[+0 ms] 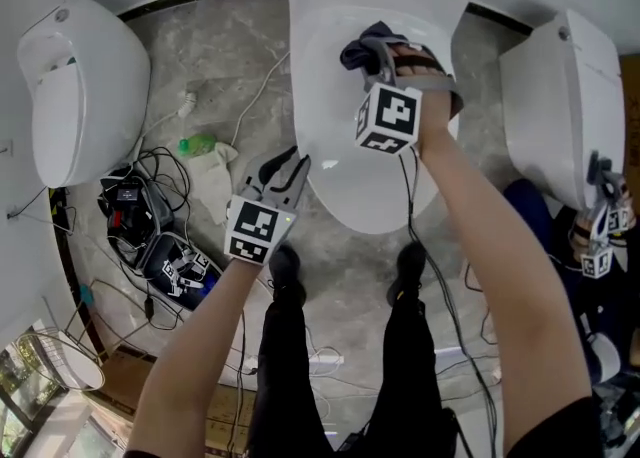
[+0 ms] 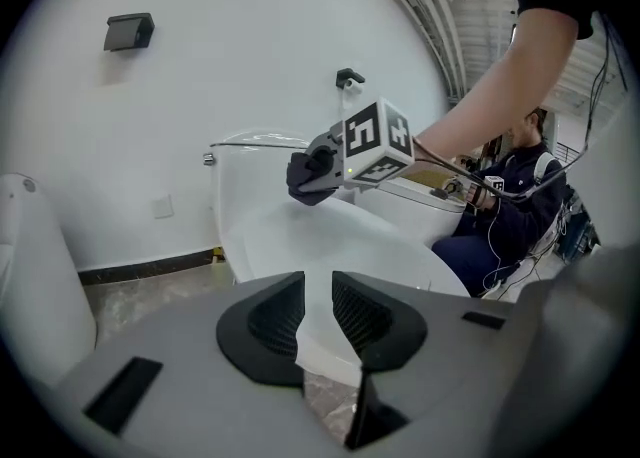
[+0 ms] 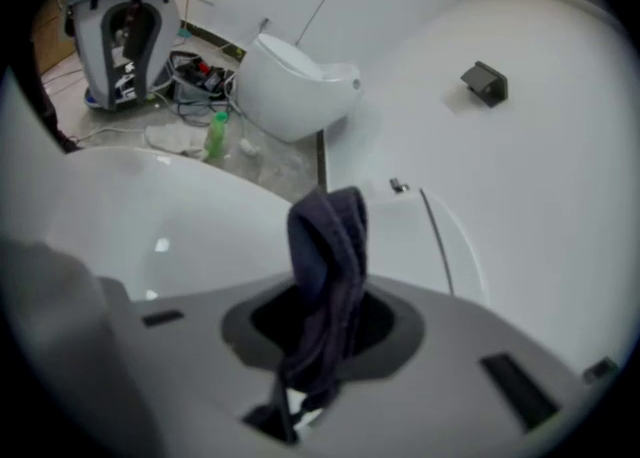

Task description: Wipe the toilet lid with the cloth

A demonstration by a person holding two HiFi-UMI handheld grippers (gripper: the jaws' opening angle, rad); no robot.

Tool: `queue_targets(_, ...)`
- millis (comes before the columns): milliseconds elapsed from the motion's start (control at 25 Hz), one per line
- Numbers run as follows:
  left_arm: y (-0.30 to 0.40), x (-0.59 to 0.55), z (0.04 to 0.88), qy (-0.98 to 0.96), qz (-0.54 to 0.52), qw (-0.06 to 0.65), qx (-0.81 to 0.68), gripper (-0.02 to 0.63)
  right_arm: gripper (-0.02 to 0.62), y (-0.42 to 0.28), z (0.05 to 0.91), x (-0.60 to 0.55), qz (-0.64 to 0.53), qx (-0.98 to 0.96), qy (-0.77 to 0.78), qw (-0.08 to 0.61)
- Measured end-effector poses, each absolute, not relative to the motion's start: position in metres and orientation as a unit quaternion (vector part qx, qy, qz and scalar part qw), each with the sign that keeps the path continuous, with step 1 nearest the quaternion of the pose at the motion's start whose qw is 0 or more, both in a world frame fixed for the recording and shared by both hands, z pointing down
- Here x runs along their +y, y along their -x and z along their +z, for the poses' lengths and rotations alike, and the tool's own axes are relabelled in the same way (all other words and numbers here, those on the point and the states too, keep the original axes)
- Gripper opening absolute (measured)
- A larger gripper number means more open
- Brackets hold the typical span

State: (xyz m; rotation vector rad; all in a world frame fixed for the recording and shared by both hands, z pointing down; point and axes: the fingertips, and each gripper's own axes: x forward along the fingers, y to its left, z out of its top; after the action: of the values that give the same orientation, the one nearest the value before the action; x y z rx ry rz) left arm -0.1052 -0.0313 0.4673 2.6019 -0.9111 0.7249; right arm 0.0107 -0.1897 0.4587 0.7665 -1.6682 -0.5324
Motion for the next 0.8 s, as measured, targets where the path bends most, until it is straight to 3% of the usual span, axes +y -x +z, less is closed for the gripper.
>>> queue_targets(320, 0.121, -0.037, 0.473, -0.900, 0.252, 0.157, -0.320, 0.091, 0.091, -0.014, 0.483, -0.229, -0.210, -0.699, -0.305, 0.612)
queue_targets(800, 0.111, -0.041, 0.476, -0.903, 0.250, 0.155, -0.312, 0.091, 0.091, -0.001, 0.509, -0.180, -0.195, -0.712, -0.272, 0.617)
